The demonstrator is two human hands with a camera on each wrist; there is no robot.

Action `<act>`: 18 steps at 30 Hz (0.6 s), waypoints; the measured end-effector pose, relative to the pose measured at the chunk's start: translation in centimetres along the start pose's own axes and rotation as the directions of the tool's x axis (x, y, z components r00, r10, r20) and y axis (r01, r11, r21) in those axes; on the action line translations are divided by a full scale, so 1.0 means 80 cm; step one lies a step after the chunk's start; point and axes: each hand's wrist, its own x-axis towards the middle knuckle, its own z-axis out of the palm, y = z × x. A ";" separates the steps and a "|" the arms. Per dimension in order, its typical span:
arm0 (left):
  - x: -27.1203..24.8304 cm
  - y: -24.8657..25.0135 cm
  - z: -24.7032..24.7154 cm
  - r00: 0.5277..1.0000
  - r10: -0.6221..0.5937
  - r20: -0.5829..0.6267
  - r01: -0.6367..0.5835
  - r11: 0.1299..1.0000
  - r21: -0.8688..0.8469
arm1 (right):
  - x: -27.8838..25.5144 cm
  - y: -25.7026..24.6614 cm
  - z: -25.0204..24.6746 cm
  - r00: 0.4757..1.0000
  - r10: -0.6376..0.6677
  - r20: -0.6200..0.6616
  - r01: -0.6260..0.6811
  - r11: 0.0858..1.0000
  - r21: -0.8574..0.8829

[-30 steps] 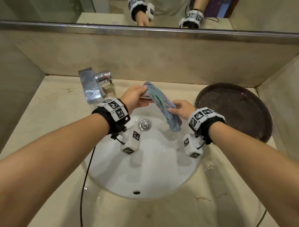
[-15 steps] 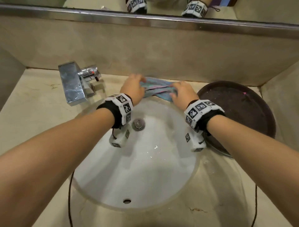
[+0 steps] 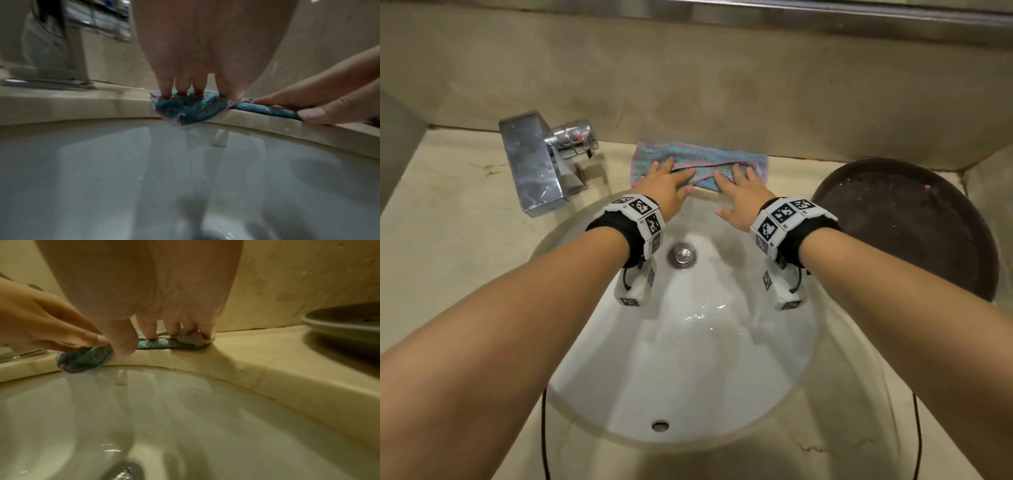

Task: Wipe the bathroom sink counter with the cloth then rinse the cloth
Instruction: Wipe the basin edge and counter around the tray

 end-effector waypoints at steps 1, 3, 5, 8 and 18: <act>-0.002 -0.012 -0.002 1.000 -0.021 -0.017 0.021 1.000 -0.008 | 0.004 -0.012 -0.001 1.000 -0.015 0.005 0.015 1.000 -0.013; -0.009 -0.035 -0.007 0.996 -0.071 -0.045 0.071 0.997 -0.008 | 0.013 -0.037 -0.003 0.999 -0.047 0.023 0.048 0.998 -0.037; -0.018 -0.058 -0.011 0.989 -0.127 -0.071 0.128 0.992 0.014 | 0.022 -0.061 -0.006 0.995 -0.088 0.040 0.090 0.994 -0.056; -0.027 -0.075 -0.013 0.984 -0.151 -0.098 0.158 0.985 0.069 | 0.029 -0.082 -0.007 0.991 -0.121 0.051 0.125 0.990 -0.073; -0.027 -0.035 -0.004 0.994 -0.112 -0.016 0.112 0.991 0.078 | 0.008 -0.037 -0.015 0.994 -0.087 0.068 0.092 0.992 -0.084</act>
